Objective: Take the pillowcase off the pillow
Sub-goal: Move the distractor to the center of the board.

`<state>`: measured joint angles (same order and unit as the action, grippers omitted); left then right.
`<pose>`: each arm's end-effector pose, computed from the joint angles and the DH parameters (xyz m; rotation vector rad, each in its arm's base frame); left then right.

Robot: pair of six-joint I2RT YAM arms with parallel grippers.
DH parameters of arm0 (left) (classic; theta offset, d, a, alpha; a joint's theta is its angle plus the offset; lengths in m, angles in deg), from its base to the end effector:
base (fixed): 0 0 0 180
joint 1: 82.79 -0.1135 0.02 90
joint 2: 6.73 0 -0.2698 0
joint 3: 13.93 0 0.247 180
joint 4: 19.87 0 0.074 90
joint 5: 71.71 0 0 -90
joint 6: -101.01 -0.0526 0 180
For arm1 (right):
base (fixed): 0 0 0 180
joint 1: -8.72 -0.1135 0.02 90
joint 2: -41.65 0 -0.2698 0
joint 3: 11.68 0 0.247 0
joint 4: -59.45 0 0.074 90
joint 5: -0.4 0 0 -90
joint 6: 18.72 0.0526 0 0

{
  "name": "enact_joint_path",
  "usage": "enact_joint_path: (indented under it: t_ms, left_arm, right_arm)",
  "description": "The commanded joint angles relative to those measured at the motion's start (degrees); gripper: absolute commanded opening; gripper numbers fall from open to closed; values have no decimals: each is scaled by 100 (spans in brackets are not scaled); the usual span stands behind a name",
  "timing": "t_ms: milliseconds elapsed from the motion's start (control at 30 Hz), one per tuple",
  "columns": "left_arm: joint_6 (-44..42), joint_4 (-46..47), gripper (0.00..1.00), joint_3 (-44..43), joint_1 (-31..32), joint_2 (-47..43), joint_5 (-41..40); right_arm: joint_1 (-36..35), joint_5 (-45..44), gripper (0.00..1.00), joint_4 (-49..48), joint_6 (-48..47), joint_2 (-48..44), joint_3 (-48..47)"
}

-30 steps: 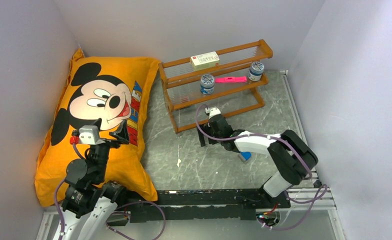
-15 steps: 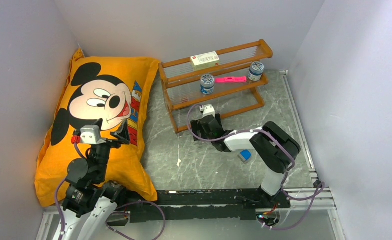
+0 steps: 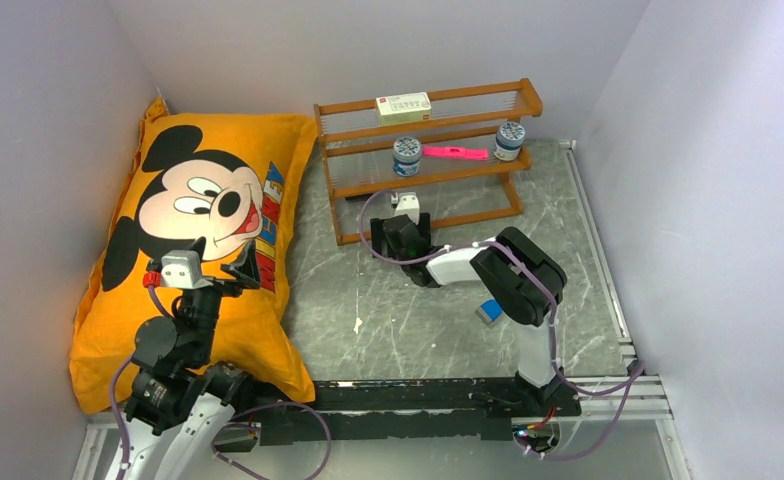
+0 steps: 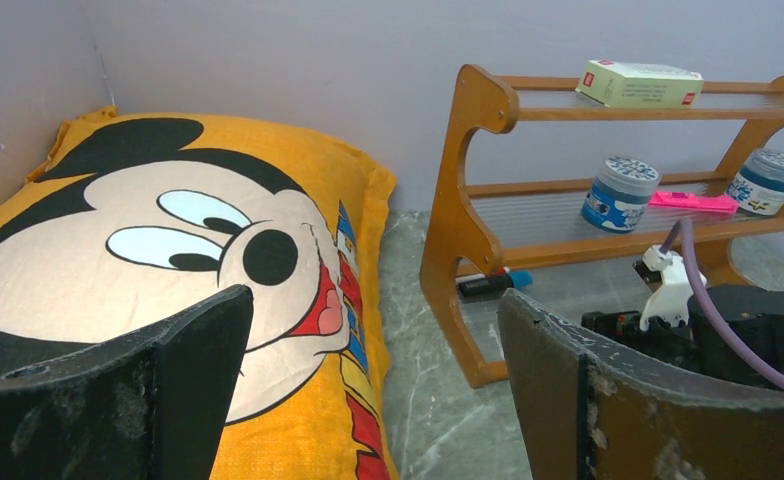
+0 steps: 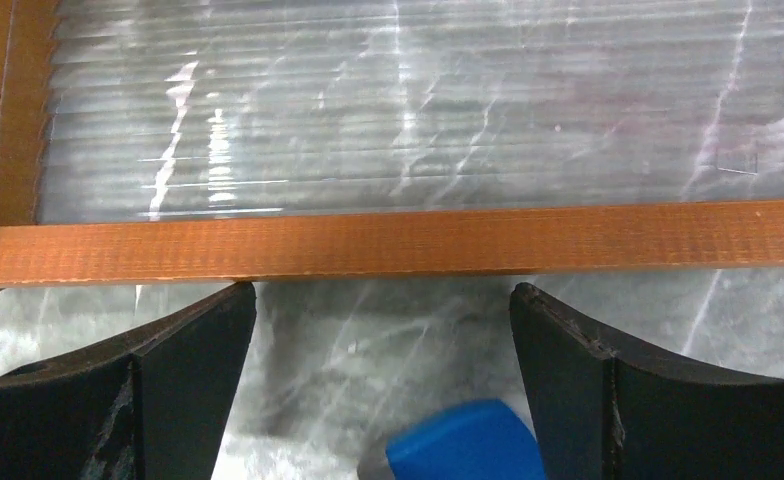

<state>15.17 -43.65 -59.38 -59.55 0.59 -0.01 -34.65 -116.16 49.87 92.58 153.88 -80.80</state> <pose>0.0679 -0.0112 0.3311 -0.0508 1.3348 -0.1943 0.3093 0.2599 0.1276 -0.1391 2.0881 0.1823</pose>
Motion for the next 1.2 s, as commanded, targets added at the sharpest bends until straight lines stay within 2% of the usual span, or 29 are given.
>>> enact_joint_path:
  t_ms: [0,400,567,1167]
  left_arm:
    - [23,130,97,2,30,-82,-68]
    - [23,123,97,2,57,-107,-110]
    - [25,119,97,2,57,-88,-113]
    - [21,135,97,2,62,-64,-90]
  right_arm:
    - [290,-5,100,164,563,362,-384]
    - [979,9,100,940,532,886,-1450]
    - [1246,110,100,973,477,1052,-1726]
    - [2399,690,100,986,564,1040,-1758]
